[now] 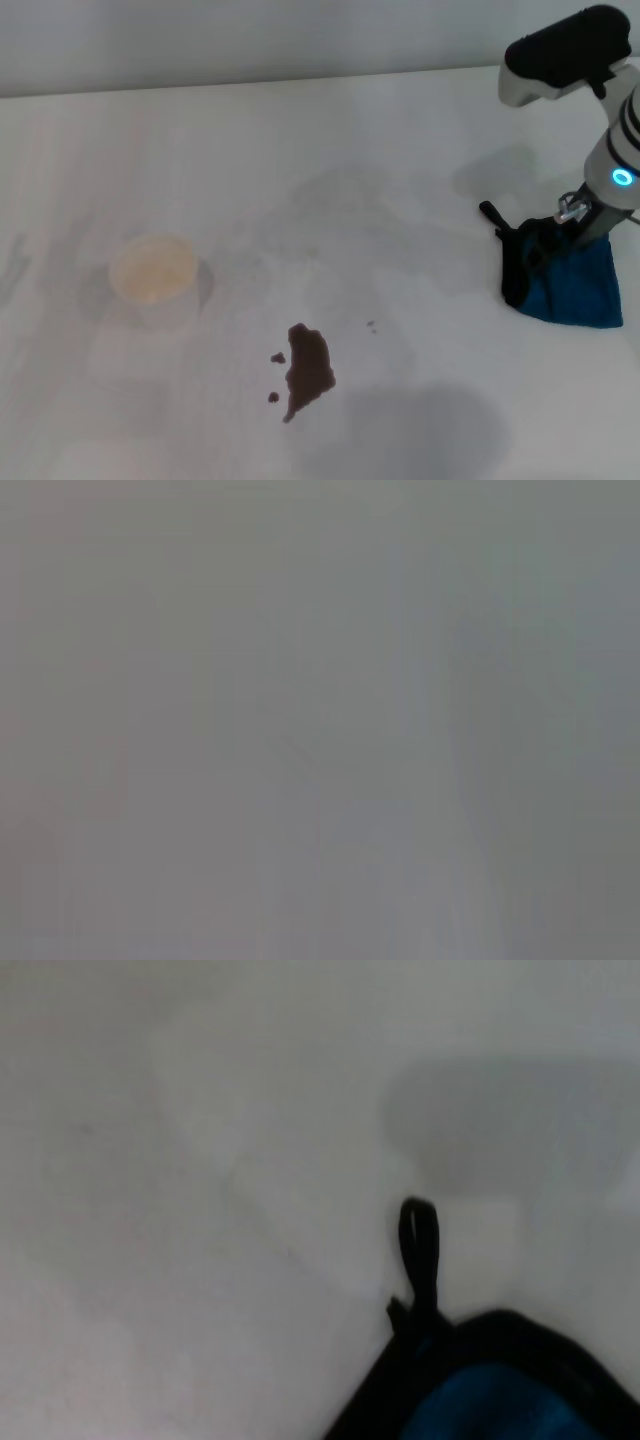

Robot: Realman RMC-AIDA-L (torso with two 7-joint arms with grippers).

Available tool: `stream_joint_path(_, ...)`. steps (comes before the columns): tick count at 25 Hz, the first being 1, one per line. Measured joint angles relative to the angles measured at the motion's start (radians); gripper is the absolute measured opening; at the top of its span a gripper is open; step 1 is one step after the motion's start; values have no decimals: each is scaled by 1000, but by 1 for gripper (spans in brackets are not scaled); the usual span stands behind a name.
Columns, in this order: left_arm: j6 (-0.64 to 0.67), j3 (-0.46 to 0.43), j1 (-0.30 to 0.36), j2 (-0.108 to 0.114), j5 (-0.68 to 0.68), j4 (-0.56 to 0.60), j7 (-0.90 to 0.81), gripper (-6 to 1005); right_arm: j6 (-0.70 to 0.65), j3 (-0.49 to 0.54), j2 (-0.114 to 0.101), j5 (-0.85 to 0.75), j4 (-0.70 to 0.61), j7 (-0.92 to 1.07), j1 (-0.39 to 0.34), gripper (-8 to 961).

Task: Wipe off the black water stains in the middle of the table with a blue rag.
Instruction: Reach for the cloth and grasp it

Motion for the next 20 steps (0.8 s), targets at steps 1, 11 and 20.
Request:
stream_joint_path(1, -2, 0, -2, 0, 0, 0, 0, 883, -4, -1, 1, 0, 17, 0, 4, 661)
stream_joint_path(11, -6, 0, -7, -2, -13, 0, 0, 882, -40, -21, 2, 0, 80, 7, 12, 642)
stream_joint_path(20, -7, 0, -4, -2, -13, 0, 0, 881, -65, -27, -3, 1, 143, 0, 30, 610)
